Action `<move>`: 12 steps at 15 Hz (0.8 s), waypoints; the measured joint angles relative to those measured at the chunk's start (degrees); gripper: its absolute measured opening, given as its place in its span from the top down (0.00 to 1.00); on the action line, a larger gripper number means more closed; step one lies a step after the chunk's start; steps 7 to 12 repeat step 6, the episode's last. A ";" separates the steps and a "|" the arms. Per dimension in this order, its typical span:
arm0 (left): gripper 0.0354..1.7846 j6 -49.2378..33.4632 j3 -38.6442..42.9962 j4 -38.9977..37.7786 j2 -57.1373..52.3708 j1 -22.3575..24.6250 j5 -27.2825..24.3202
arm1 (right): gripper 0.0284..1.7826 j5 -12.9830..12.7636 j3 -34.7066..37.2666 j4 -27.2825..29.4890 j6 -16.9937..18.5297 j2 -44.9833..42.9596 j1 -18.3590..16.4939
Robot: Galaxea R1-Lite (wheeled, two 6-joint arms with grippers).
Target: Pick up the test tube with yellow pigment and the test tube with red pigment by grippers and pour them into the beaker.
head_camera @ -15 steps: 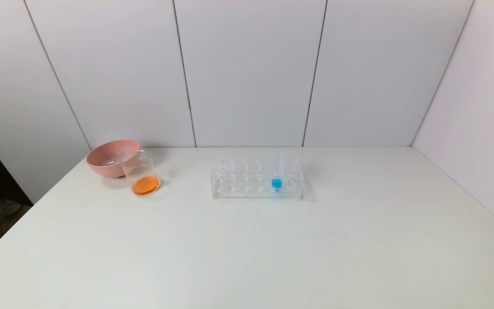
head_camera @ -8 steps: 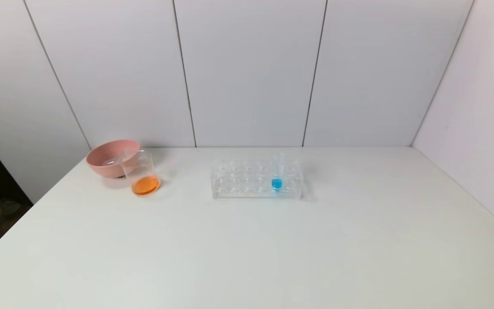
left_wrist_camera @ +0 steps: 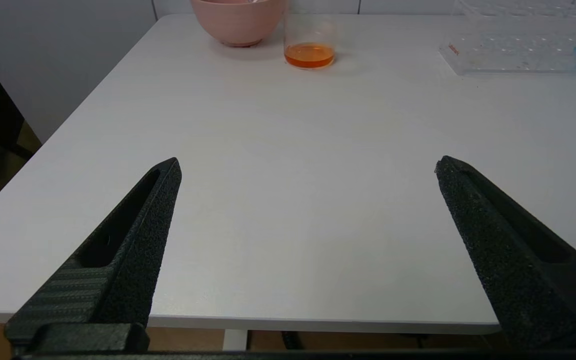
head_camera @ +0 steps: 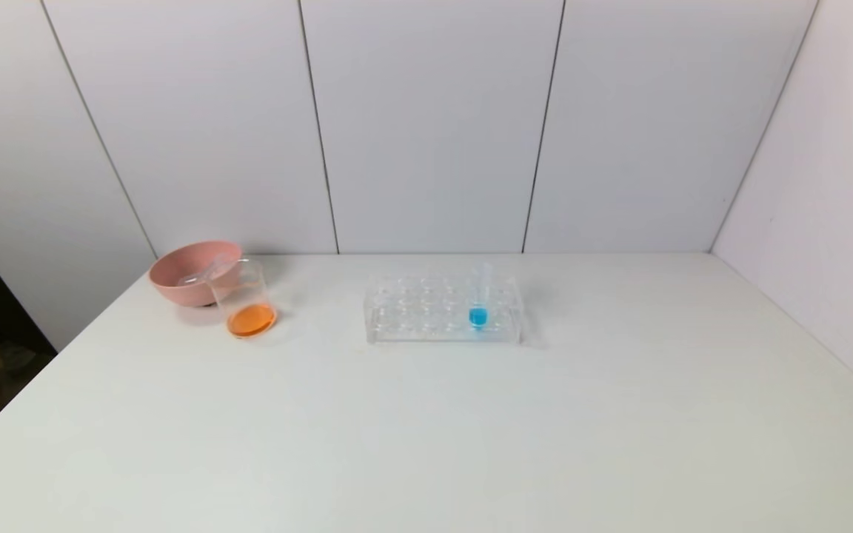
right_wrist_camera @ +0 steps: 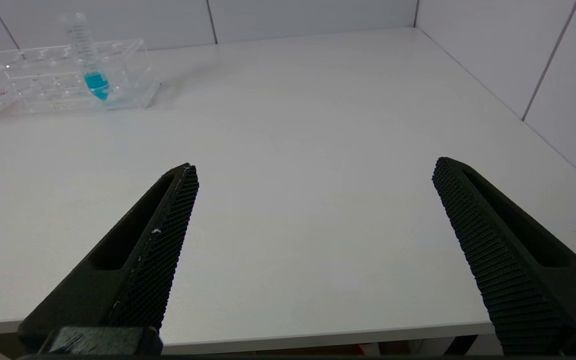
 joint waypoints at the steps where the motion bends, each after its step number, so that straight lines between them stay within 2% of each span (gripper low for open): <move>1: 0.01 -0.52 0.05 0.24 0.00 0.00 0.55 | 0.04 -0.02 0.00 0.01 0.04 0.00 0.00; 12: 0.01 -2.73 0.10 0.05 0.02 0.00 0.67 | 0.04 -0.02 0.00 0.06 0.04 0.00 0.00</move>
